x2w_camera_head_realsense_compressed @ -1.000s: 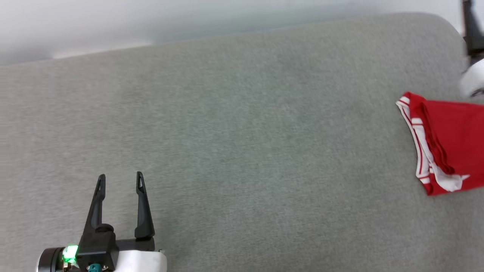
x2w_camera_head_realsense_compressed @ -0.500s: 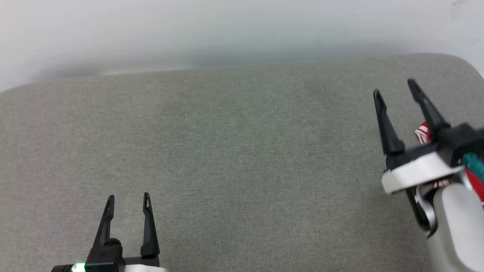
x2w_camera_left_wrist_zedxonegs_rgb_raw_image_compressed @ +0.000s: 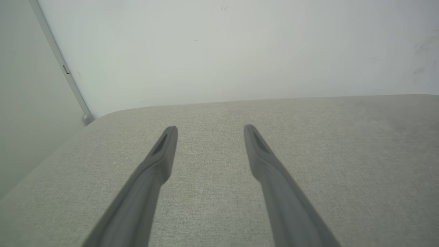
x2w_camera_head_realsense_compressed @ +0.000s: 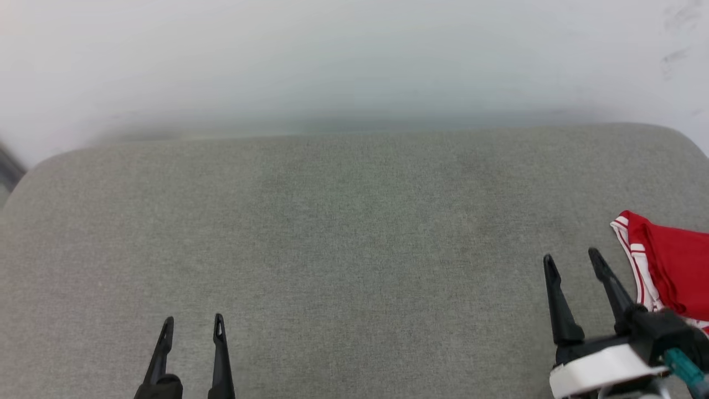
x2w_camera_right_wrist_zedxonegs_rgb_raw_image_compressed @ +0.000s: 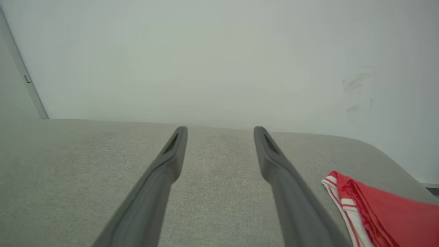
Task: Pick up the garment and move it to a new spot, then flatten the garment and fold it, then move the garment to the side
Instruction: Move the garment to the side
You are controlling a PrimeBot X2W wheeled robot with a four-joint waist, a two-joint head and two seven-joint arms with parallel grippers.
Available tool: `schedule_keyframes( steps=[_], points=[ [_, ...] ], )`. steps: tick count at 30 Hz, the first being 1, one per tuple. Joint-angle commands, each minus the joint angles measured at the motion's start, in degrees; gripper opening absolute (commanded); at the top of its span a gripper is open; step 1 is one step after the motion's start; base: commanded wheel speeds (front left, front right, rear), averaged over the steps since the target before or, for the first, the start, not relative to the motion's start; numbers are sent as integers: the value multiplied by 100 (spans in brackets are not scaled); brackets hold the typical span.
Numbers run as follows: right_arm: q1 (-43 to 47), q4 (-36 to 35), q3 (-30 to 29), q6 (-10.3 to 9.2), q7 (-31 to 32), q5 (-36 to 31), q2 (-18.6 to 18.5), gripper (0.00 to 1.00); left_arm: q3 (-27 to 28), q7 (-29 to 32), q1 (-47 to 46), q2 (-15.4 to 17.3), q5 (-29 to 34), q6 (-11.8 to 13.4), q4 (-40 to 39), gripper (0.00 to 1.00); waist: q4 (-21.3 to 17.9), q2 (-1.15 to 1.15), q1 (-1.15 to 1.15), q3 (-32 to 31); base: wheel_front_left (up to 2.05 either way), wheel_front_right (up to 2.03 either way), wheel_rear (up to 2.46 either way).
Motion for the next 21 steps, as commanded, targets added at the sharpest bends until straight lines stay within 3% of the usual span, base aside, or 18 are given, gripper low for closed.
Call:
schedule_keyframes(
  steps=[1,21],
  points=[
    [145,-68,-29,-6,-8,8,59,100,19,-13,96,-4,-21,-20,19,100,19,0,1,-84,0,0,0],
    [1220,-746,-287,-6,-8,462,210,100,110,-13,344,-64,-115,-285,-60,100,43,0,1,-322,0,0,0]
  ],
)
